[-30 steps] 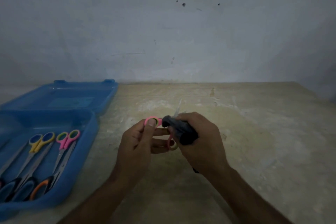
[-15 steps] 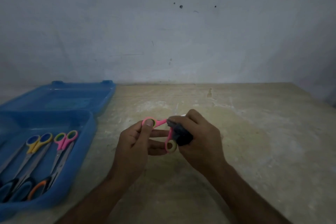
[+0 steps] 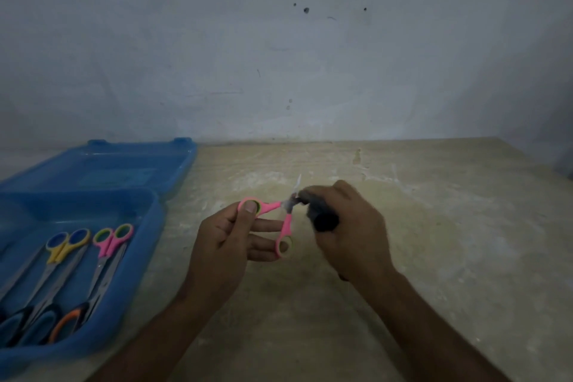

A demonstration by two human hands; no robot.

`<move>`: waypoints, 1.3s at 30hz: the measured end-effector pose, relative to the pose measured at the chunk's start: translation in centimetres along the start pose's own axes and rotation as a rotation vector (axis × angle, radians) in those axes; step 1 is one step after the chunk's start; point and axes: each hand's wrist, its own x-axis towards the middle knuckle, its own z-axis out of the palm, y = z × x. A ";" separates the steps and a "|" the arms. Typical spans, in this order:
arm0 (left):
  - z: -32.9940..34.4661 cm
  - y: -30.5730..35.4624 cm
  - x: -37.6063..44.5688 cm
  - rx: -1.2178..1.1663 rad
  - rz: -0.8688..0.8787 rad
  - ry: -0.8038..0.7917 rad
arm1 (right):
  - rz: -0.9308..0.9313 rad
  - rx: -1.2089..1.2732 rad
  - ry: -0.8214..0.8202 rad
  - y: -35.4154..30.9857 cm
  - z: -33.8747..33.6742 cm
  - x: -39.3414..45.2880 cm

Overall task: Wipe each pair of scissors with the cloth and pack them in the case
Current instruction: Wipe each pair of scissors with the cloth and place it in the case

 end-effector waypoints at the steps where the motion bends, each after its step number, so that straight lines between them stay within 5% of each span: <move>1: 0.0 -0.1 0.1 -0.002 -0.012 0.005 | 0.064 -0.007 0.039 0.8 -0.3 0.2; 5: -0.1 -0.5 0.4 0.000 -0.047 0.030 | 0.260 0.240 0.109 1.2 -1.7 0.7; 11: -0.3 -0.3 0.3 0.011 -0.028 0.062 | 0.874 1.230 -0.111 0.0 -3.0 1.5; 18: -0.5 -0.2 0.5 0.008 -0.014 0.094 | 0.819 1.241 -0.190 0.1 -3.4 1.6; 24: -0.4 -0.1 0.5 -0.009 -0.001 0.103 | 1.051 1.470 -0.232 -0.6 -3.2 1.4; 28: -0.4 -0.1 0.3 0.007 0.001 0.097 | 0.840 1.436 -0.329 -0.6 -2.8 1.1; 36: -0.1 0.1 0.0 0.035 0.012 0.078 | 0.803 1.231 -0.168 0.2 -2.1 0.8; 39: -0.1 0.2 -0.1 0.035 0.012 0.079 | 0.651 1.062 -0.103 0.4 -1.8 0.4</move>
